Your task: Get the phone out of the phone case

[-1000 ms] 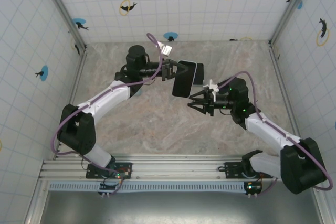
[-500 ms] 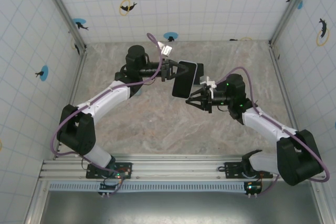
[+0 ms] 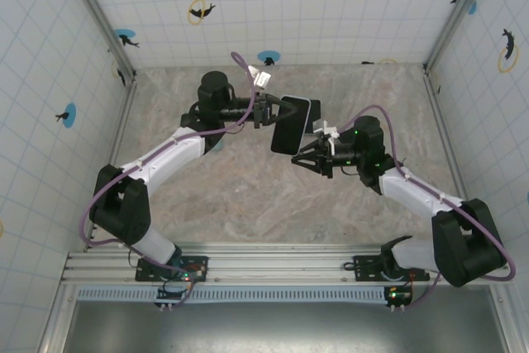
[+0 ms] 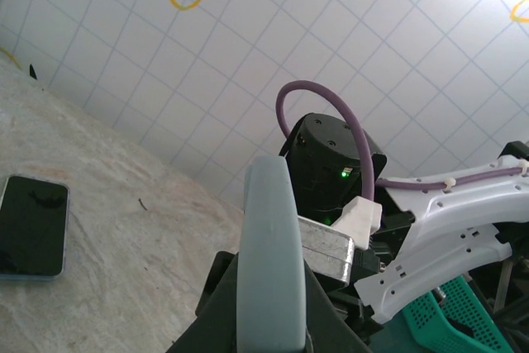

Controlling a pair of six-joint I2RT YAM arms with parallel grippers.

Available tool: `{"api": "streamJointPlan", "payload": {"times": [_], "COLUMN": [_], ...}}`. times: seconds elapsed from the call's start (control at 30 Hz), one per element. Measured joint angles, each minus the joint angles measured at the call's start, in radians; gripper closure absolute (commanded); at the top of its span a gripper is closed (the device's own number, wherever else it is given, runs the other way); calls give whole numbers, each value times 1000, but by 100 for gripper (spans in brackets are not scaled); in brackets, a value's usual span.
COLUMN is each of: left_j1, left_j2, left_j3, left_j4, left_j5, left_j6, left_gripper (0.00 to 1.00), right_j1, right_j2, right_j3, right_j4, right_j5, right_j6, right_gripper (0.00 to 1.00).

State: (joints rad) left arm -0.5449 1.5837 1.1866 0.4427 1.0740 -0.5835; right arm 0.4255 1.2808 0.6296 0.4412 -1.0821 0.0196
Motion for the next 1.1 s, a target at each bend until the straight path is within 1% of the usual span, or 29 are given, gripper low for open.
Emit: {"api": "streamJointPlan", "payload": {"times": [0.3,0.57,0.7,0.9,1.1], "left_j1": [0,0,0,6,7], "left_j2": [0,0,0,0,0], "left_j3": [0,0,0,-9,-34], "left_j4": [1,26,41,90,131], "left_j5": [0,11,26,40,52], "left_j6": [-8,-22,-31,-88,-129], "left_gripper": [100,100,100,100,100], "right_j1": [0,0,0,8,30], "right_j2": [13,32,34,26,3], "right_j3": [4,23,26,54,87], "right_j4": [63,63,63,0,-160], "right_j5": [-16,-38,-49,-31,31], "right_j6": [51,69,64,-3,-151], "right_gripper": [76,88,90,94,95]}}
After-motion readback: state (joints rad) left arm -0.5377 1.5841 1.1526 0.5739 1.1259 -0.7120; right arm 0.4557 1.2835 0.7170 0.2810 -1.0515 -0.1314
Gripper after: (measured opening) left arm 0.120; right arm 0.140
